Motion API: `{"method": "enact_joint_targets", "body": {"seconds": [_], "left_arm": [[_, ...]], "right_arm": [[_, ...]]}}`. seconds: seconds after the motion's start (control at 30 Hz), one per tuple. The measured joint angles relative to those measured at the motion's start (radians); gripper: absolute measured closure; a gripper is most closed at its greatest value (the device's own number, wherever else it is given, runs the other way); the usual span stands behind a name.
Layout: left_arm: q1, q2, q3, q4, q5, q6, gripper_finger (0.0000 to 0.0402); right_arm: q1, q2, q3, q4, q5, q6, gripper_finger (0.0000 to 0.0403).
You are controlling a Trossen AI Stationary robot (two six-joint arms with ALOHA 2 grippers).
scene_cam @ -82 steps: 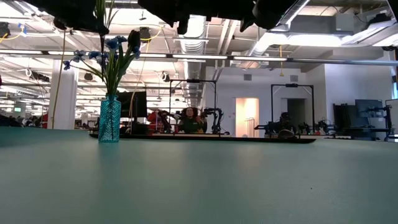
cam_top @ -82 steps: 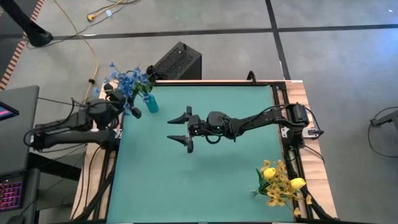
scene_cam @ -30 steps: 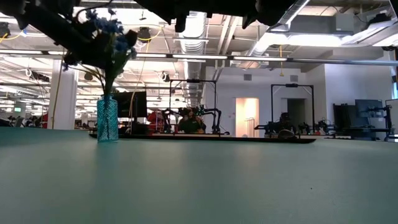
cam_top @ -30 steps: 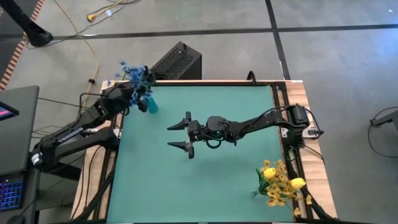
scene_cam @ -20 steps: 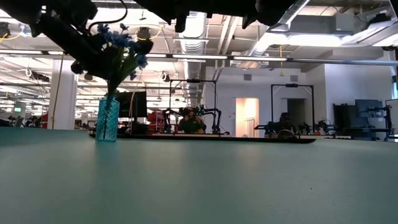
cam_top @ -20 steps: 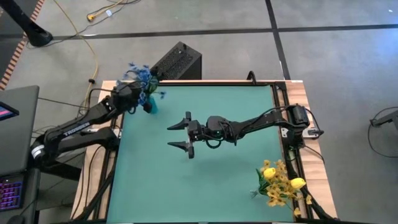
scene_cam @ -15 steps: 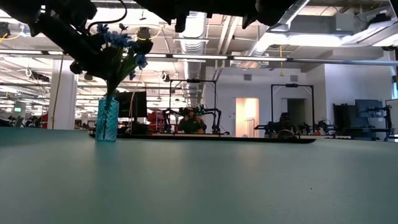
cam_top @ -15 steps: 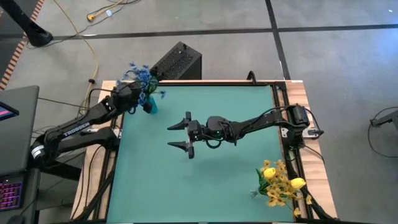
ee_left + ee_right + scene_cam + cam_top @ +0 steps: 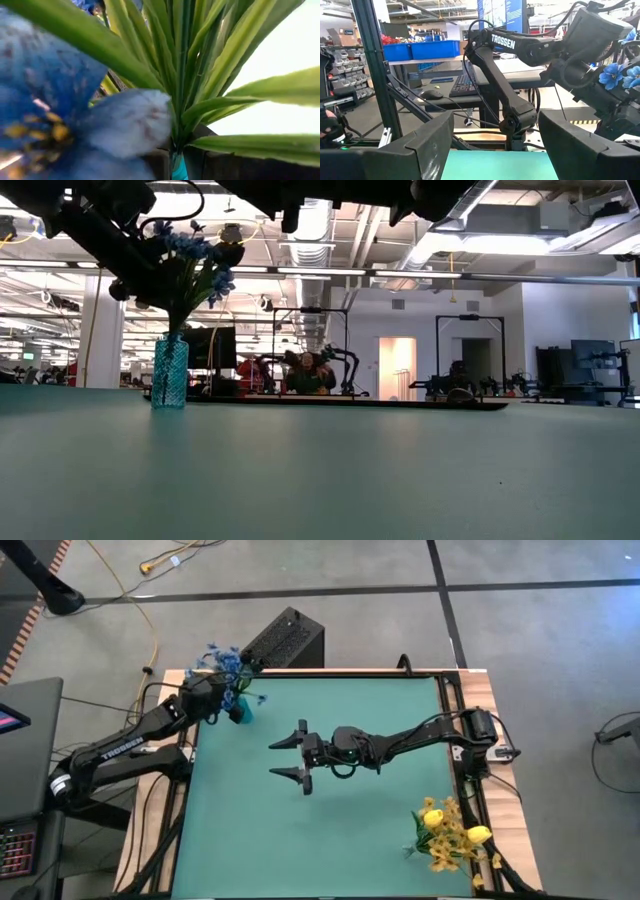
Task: Sort flowers into vase by color
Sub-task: Put the blue flower into the blue vase
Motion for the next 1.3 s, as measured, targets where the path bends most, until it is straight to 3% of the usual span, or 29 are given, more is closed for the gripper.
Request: {"method": "enact_joint_targets", "body": {"seconds": [0.17,0.6,0.97,1.3], "left_arm": [[0.000,0.000,0.000,-0.003,-0.002,-0.014,0.0375],[0.000,-0.008,0.001,-0.064,0.005,-0.006,0.0262],[0.000,-0.019,0.113,-0.280,0.063,0.043,0.0248],[0.000,-0.019,0.221,-0.338,0.155,0.058,0.0248]], "right_arm": [[0.000,0.000,0.000,0.000,0.000,0.002,0.0085],[0.000,0.000,0.000,0.000,0.000,0.002,0.0085],[0.000,0.000,0.000,0.001,0.000,0.002,0.0085],[0.000,0.000,0.000,0.001,0.000,0.002,0.0085]]}}
